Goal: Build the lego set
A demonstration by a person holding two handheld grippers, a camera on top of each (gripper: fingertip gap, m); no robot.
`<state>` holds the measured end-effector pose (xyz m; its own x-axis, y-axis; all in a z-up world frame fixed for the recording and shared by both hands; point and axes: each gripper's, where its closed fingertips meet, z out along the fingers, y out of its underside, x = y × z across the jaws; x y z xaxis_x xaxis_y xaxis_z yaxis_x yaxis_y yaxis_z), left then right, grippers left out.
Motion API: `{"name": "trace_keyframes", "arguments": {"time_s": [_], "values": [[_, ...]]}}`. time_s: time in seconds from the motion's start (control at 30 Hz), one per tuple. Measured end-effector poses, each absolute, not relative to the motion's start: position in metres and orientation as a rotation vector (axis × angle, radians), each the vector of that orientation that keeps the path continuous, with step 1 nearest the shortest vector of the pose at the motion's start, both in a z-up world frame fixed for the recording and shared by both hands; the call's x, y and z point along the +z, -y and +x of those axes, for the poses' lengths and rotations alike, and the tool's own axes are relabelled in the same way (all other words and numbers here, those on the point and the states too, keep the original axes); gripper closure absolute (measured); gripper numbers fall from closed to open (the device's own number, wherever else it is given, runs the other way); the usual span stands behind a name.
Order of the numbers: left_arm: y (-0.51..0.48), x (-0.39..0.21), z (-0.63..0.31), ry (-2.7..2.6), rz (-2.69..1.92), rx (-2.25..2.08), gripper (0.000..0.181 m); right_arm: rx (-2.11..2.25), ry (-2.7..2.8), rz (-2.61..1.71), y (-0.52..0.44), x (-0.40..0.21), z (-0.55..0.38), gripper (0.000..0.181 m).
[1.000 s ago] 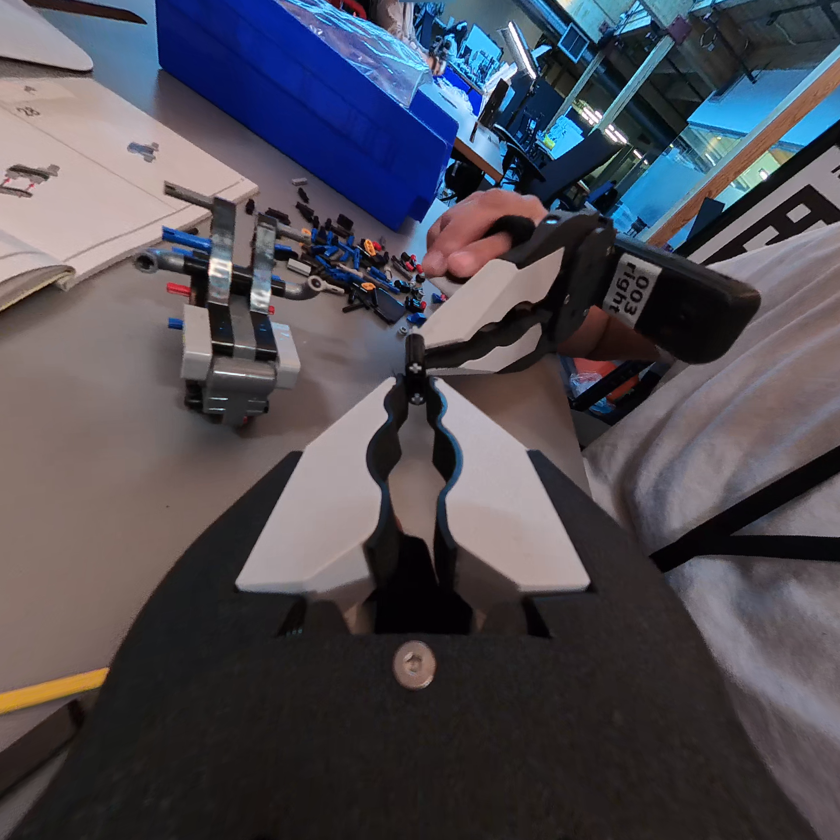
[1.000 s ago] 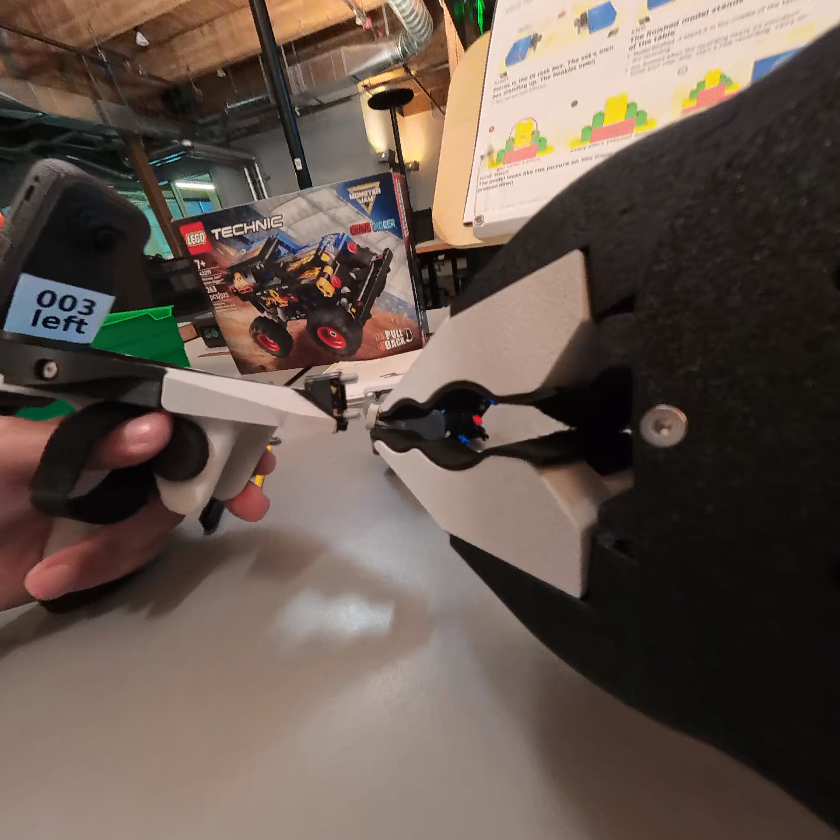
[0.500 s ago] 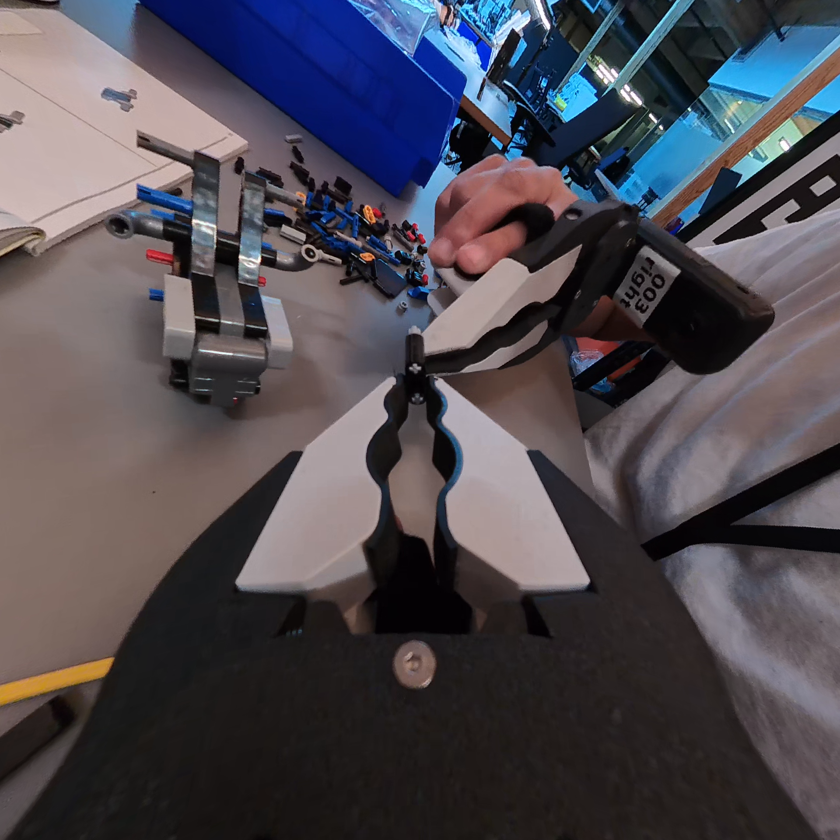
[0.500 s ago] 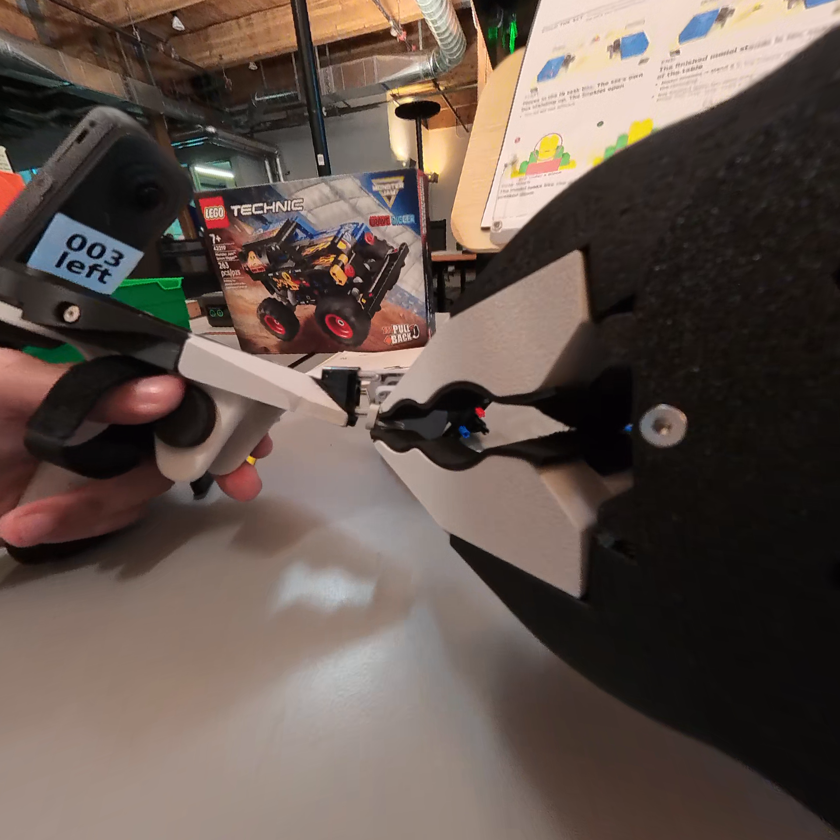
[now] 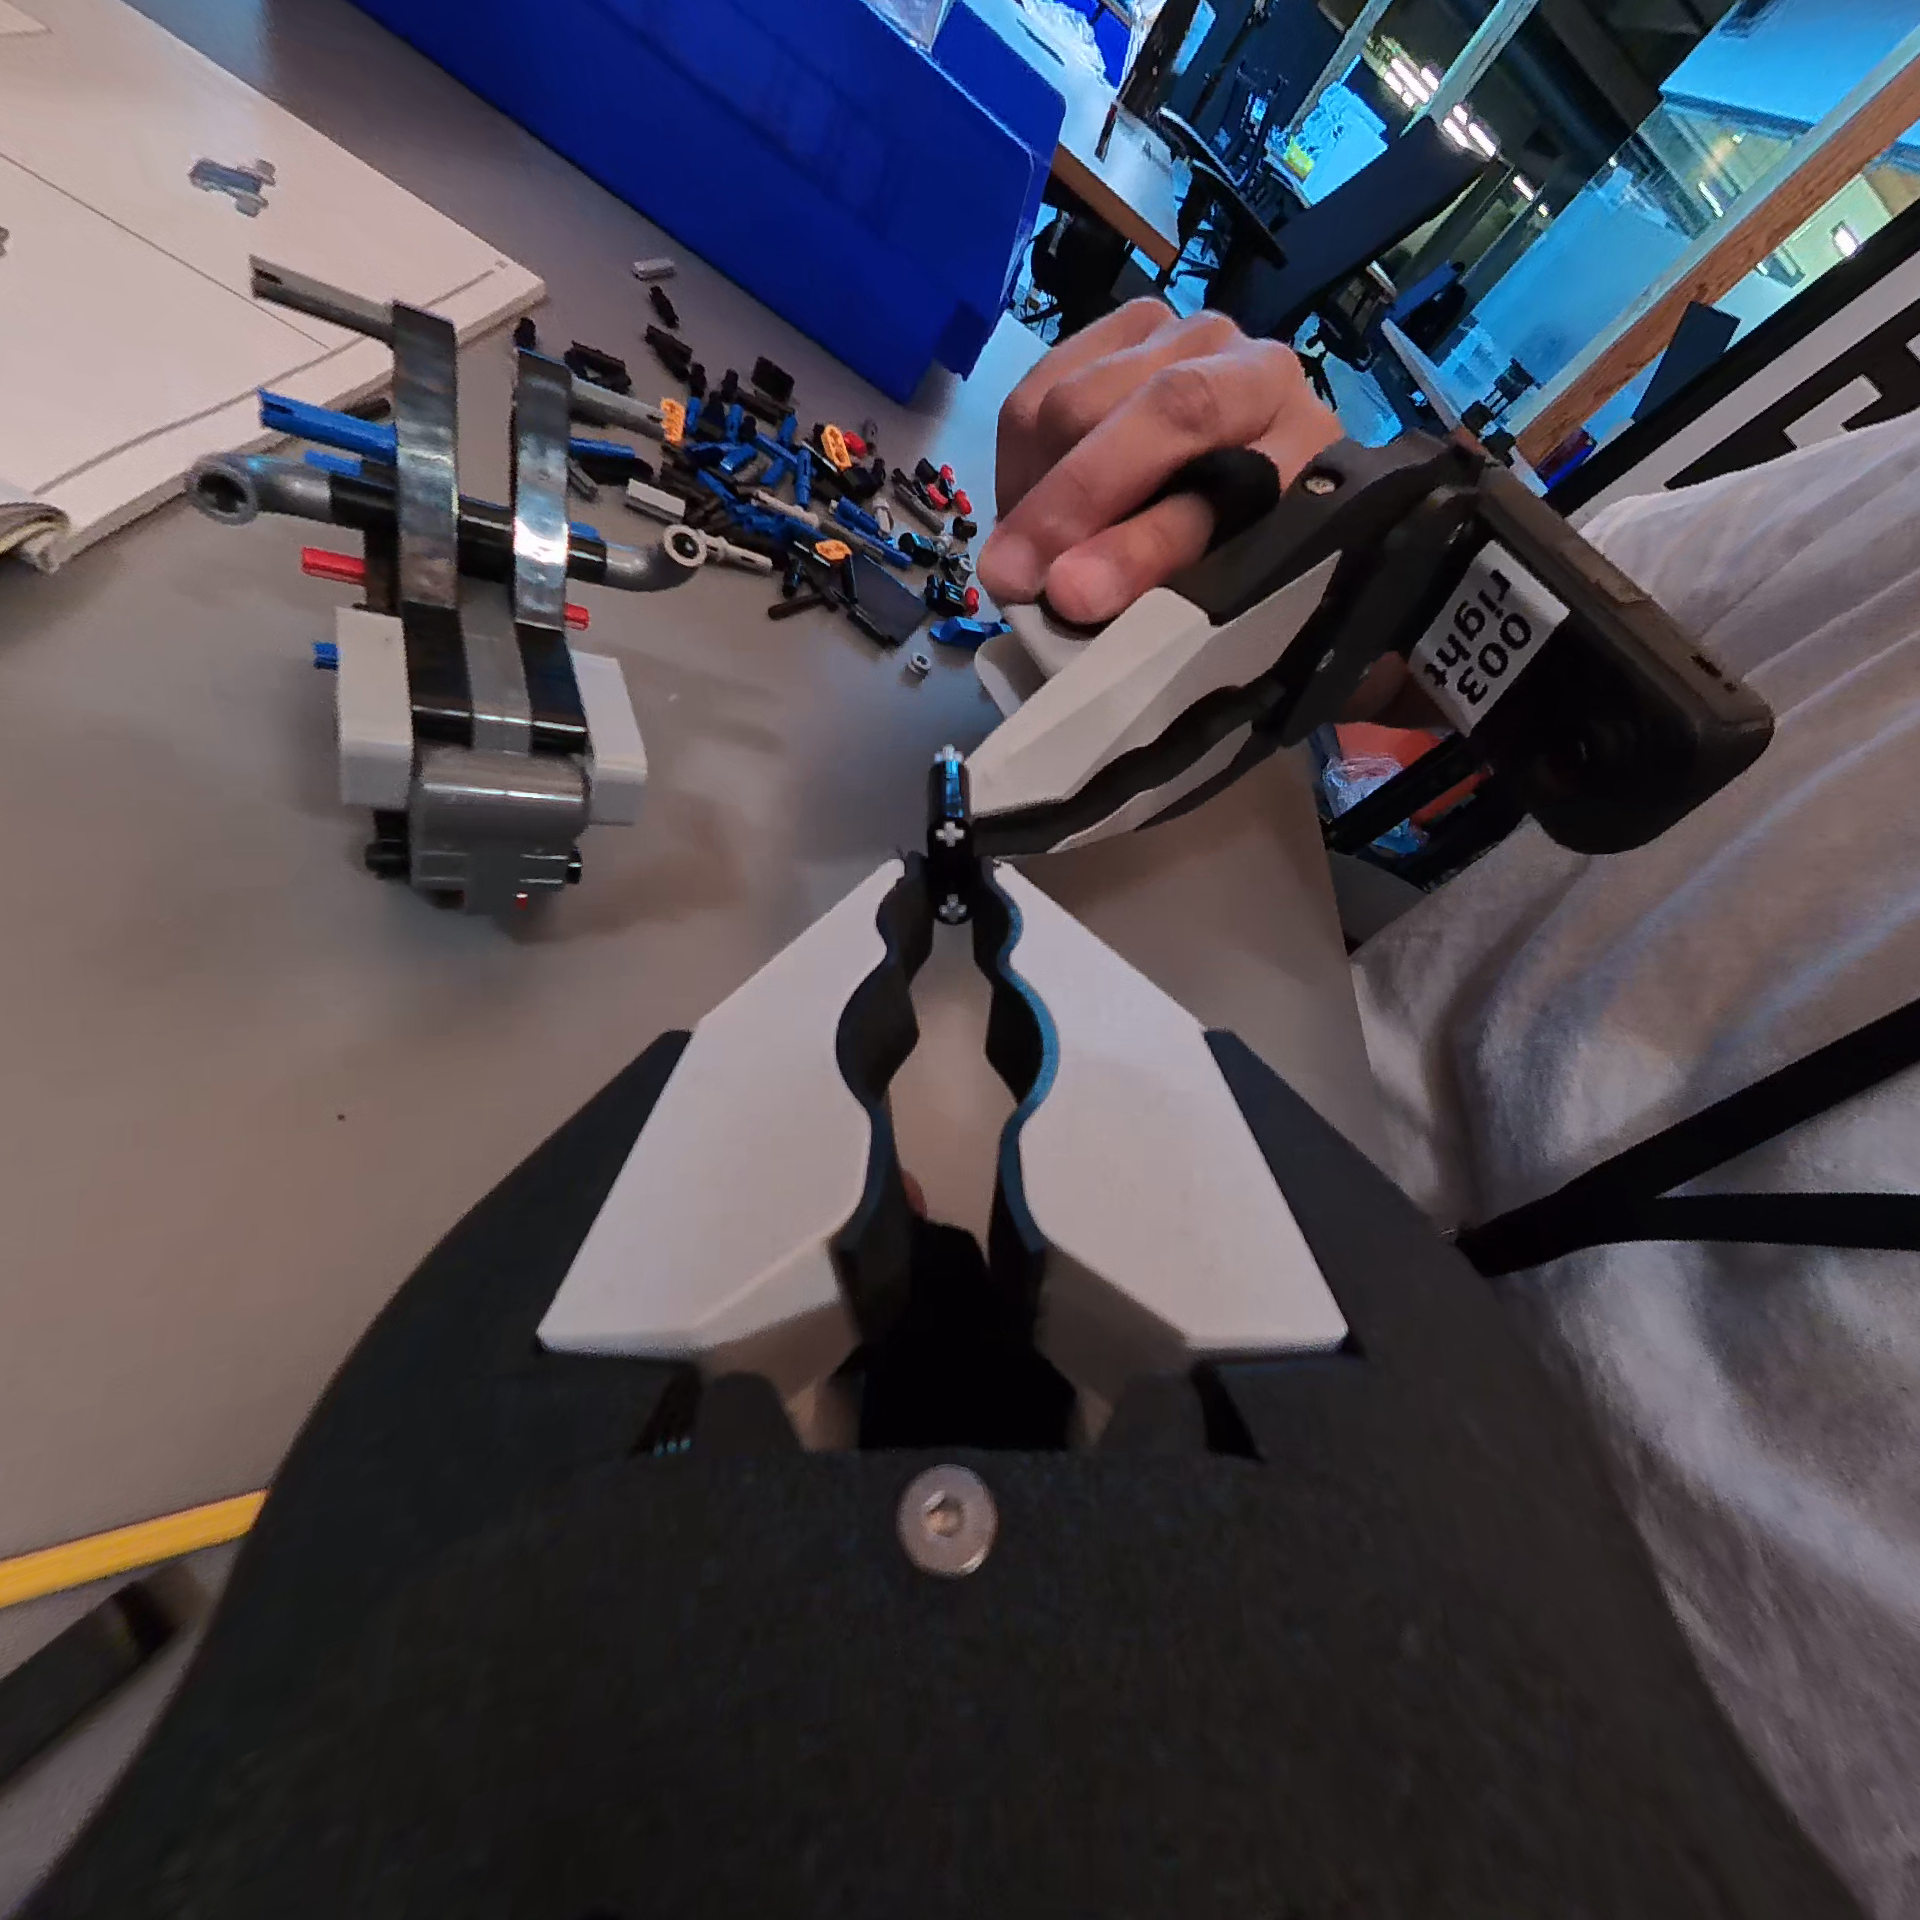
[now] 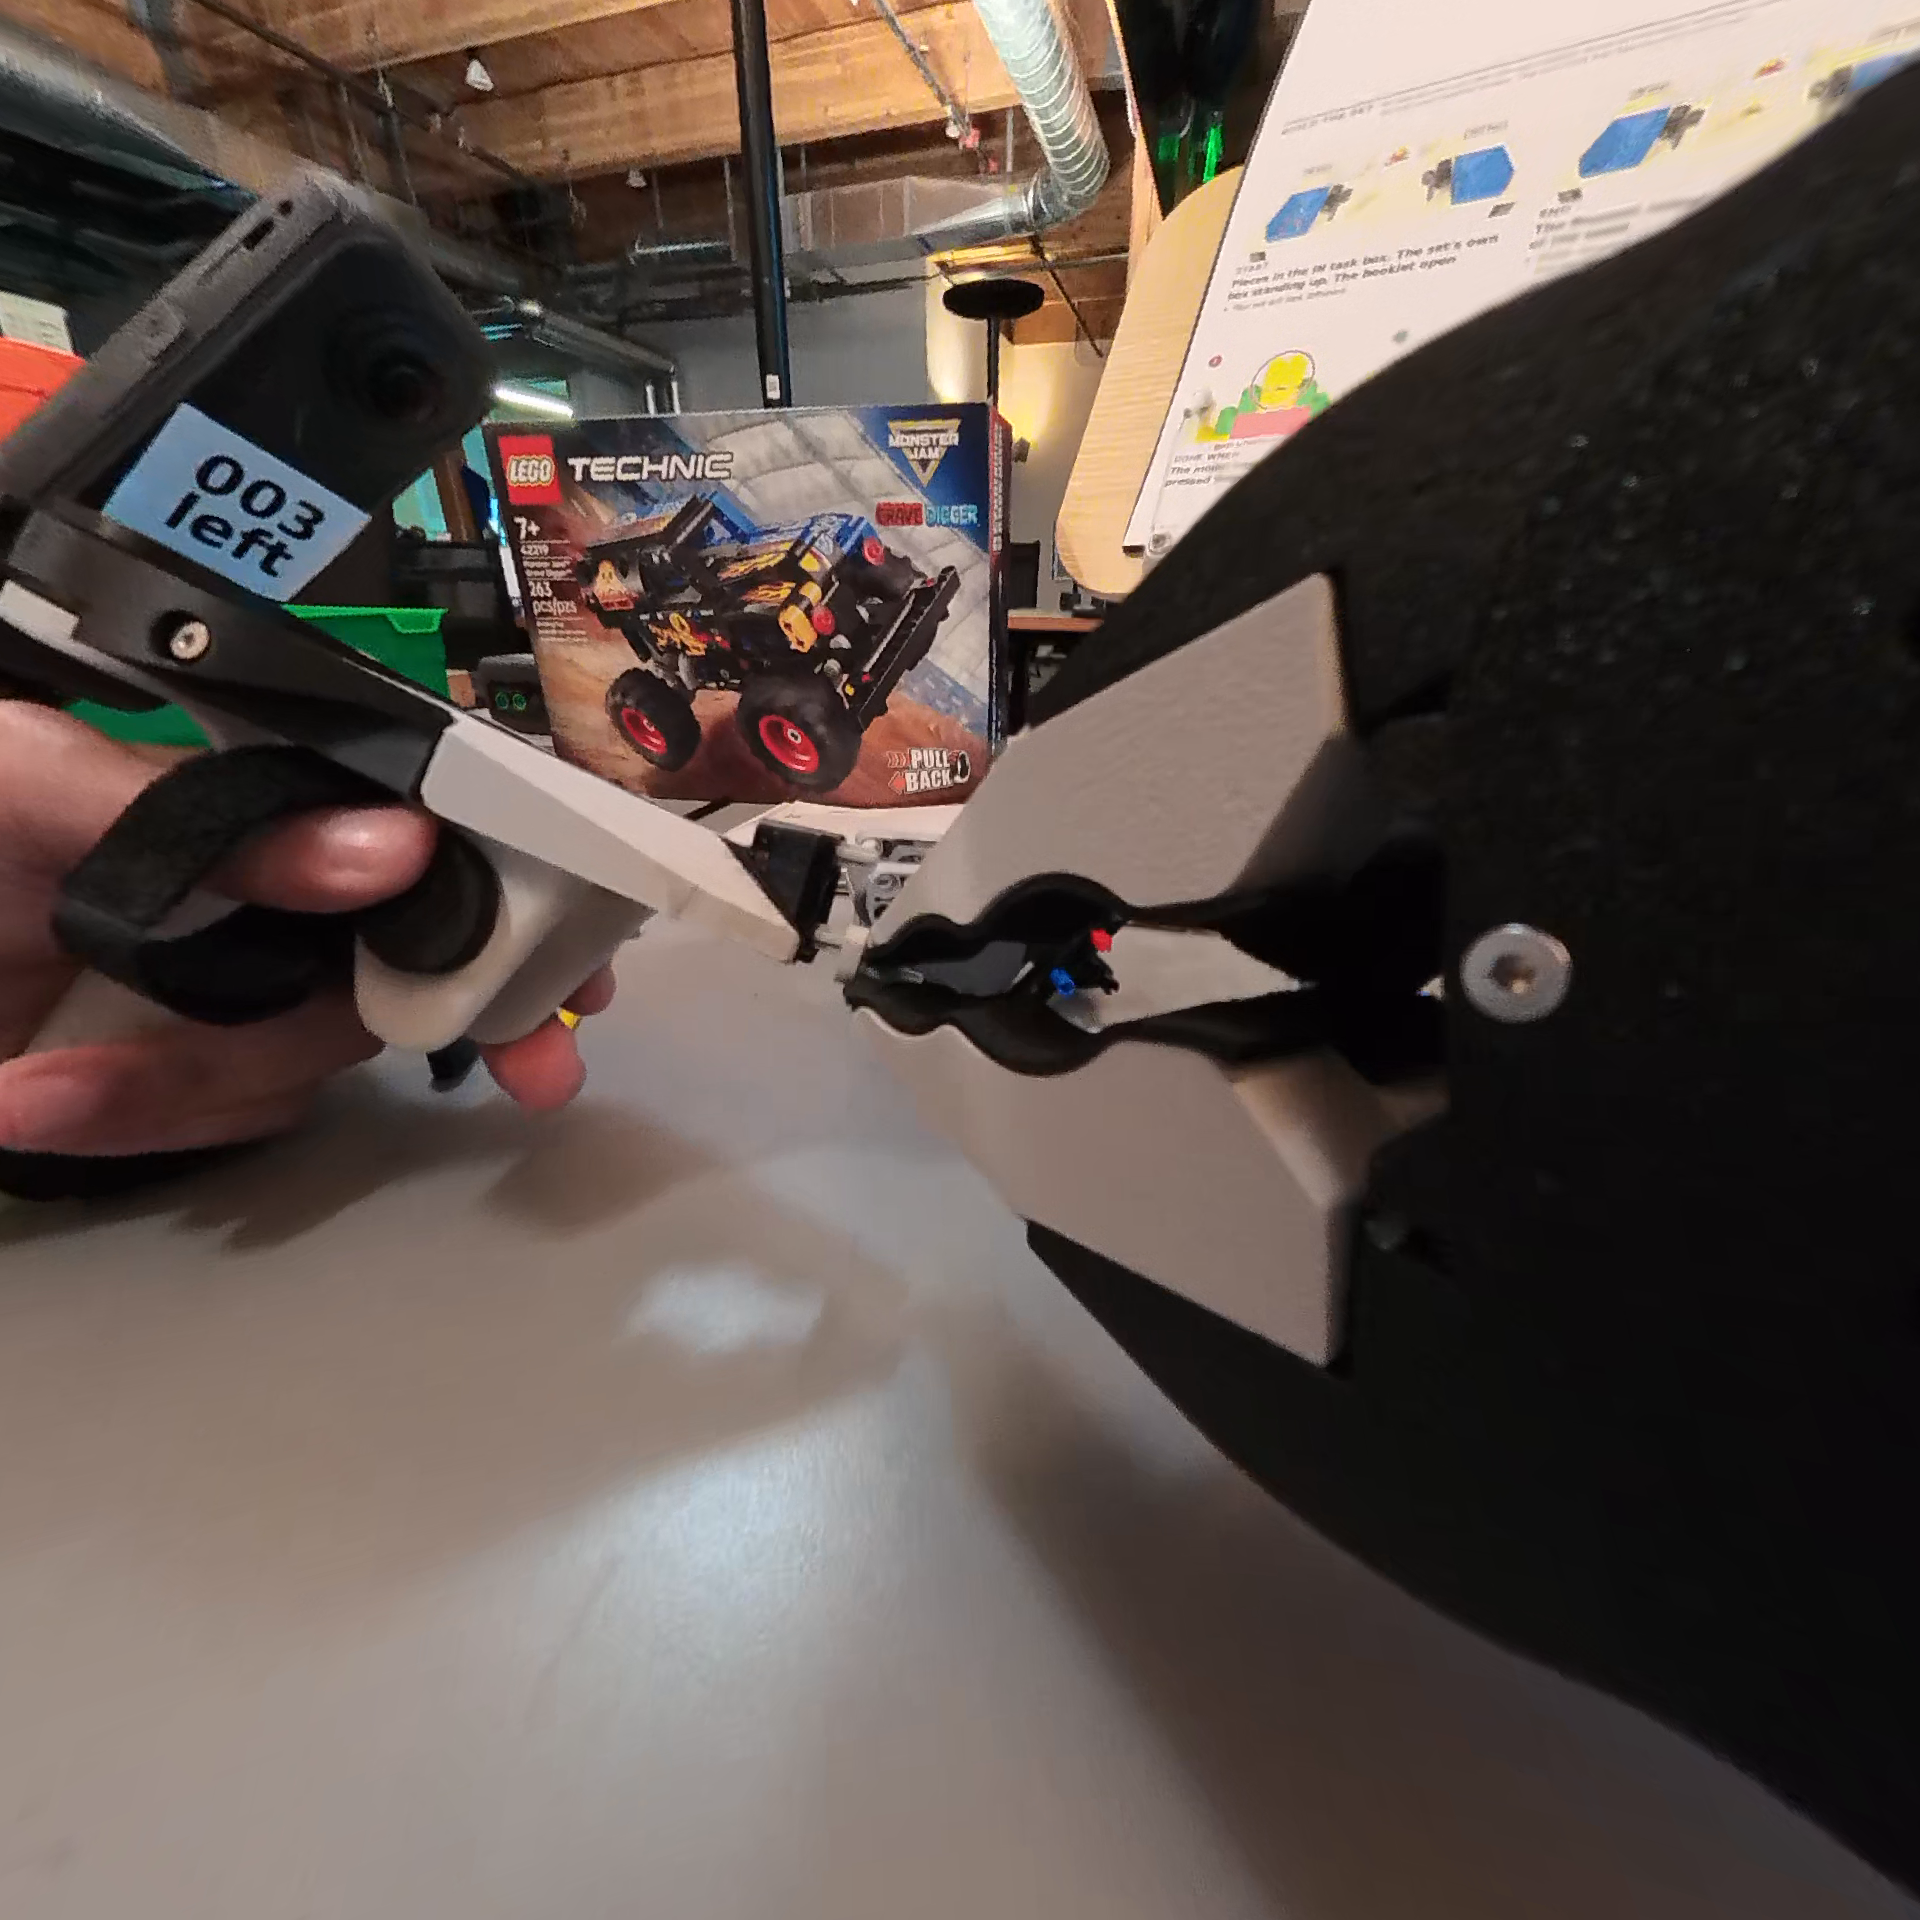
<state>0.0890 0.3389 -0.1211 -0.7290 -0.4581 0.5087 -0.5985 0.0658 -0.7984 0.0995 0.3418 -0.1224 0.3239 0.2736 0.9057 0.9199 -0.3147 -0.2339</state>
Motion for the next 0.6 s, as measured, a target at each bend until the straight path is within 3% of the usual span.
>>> {"name": "trace_keyframes", "arguments": {"time_s": [0.6], "values": [[-0.3344,-0.126,0.0869,2.252,1.108,1.715,0.176,-1.028,1.107,-1.808,-0.3396,-0.1266,0.0958,0.179]]}}
